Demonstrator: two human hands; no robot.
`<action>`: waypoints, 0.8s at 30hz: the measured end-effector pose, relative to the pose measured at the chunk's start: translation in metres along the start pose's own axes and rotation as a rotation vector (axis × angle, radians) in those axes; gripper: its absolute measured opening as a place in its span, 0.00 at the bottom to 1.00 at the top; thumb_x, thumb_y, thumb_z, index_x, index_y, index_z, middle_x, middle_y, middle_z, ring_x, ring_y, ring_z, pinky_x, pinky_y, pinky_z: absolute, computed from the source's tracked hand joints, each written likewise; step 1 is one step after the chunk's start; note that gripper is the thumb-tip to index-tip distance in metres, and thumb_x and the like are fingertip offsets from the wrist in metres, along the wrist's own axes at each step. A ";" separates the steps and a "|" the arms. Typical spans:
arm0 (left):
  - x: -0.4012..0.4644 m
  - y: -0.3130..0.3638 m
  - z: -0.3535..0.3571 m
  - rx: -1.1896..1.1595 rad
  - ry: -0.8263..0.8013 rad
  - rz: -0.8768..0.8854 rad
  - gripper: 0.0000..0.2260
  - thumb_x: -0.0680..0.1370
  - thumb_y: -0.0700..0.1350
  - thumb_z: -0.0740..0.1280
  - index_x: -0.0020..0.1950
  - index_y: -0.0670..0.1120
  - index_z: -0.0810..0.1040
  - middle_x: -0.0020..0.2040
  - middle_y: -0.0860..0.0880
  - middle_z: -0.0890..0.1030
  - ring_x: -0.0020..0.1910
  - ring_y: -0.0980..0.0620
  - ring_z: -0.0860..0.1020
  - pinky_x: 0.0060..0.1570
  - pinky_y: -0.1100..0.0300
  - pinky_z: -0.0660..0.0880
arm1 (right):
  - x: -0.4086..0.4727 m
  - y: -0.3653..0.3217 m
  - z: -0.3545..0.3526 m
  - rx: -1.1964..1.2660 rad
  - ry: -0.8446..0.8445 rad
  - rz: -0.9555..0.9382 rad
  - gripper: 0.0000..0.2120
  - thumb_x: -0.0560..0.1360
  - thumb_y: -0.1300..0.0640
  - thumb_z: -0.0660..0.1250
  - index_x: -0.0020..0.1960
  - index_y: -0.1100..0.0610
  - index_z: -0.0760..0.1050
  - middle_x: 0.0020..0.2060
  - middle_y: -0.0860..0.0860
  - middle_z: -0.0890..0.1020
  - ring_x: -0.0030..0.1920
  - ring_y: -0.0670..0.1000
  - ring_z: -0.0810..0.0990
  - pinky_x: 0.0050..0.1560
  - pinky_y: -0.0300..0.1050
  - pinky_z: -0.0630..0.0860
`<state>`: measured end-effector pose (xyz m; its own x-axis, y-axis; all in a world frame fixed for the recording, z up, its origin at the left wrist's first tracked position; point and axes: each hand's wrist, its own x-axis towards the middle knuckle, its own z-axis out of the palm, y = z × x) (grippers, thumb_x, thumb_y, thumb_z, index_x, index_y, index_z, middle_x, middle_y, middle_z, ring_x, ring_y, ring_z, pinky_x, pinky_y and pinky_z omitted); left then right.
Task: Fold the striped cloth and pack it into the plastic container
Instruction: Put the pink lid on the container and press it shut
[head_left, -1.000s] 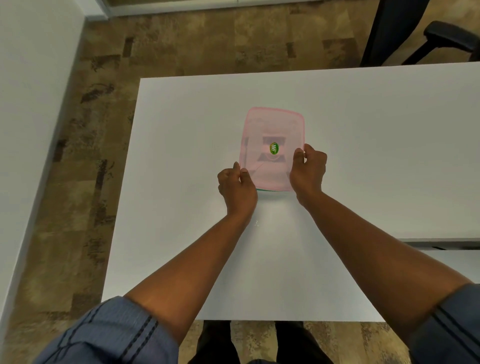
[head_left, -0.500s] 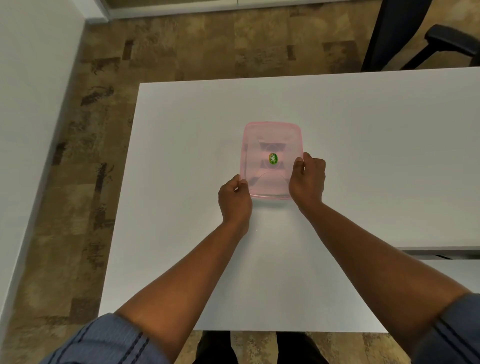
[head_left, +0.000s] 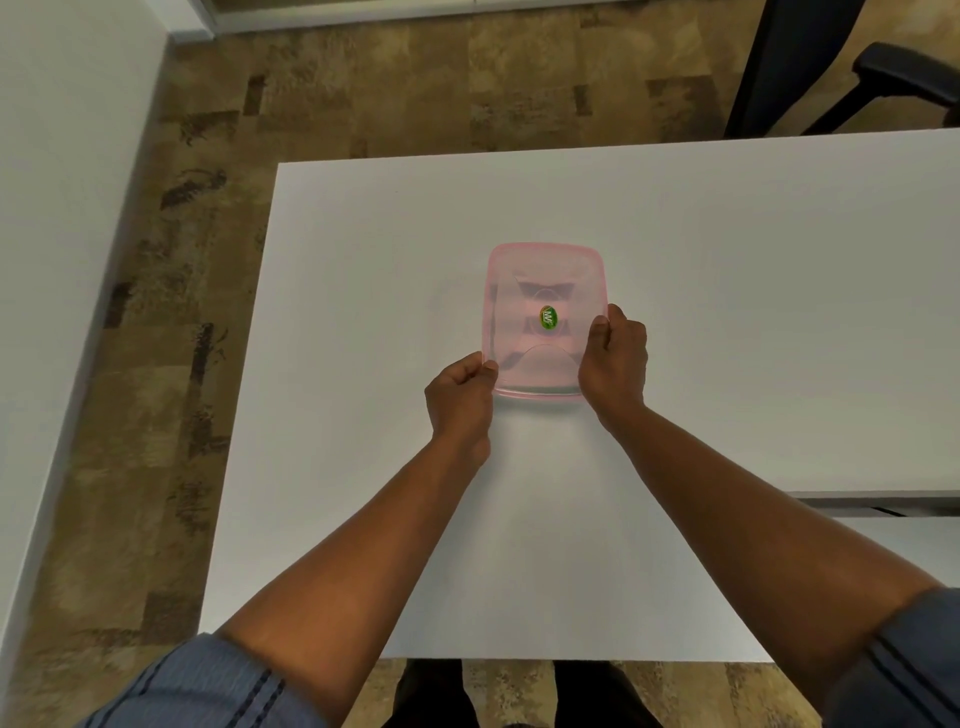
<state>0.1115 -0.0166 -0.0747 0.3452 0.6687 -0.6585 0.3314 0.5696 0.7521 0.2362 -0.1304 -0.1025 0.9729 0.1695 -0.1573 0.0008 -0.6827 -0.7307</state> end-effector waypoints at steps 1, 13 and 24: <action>0.001 -0.001 -0.001 -0.004 -0.005 -0.004 0.13 0.77 0.39 0.72 0.61 0.43 0.82 0.56 0.50 0.84 0.57 0.50 0.82 0.65 0.55 0.76 | -0.001 0.000 0.000 -0.005 0.000 -0.002 0.16 0.84 0.51 0.50 0.58 0.60 0.73 0.52 0.61 0.74 0.49 0.60 0.76 0.50 0.54 0.75; 0.008 0.012 -0.002 0.216 -0.098 0.030 0.14 0.76 0.35 0.68 0.60 0.47 0.80 0.50 0.51 0.82 0.51 0.50 0.81 0.56 0.55 0.80 | -0.006 0.007 0.001 0.032 -0.044 -0.038 0.19 0.84 0.46 0.47 0.60 0.55 0.71 0.45 0.58 0.76 0.42 0.58 0.75 0.43 0.47 0.68; 0.044 0.046 0.024 0.490 -0.025 0.359 0.19 0.83 0.54 0.59 0.63 0.43 0.80 0.62 0.45 0.82 0.60 0.44 0.79 0.64 0.50 0.76 | -0.046 0.016 -0.004 -0.020 -0.104 0.010 0.19 0.84 0.47 0.51 0.67 0.55 0.71 0.57 0.58 0.78 0.57 0.59 0.77 0.52 0.49 0.70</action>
<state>0.1633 0.0273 -0.0693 0.5284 0.7636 -0.3710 0.5547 0.0204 0.8318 0.1920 -0.1519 -0.1045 0.9437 0.2349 -0.2330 -0.0029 -0.6984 -0.7157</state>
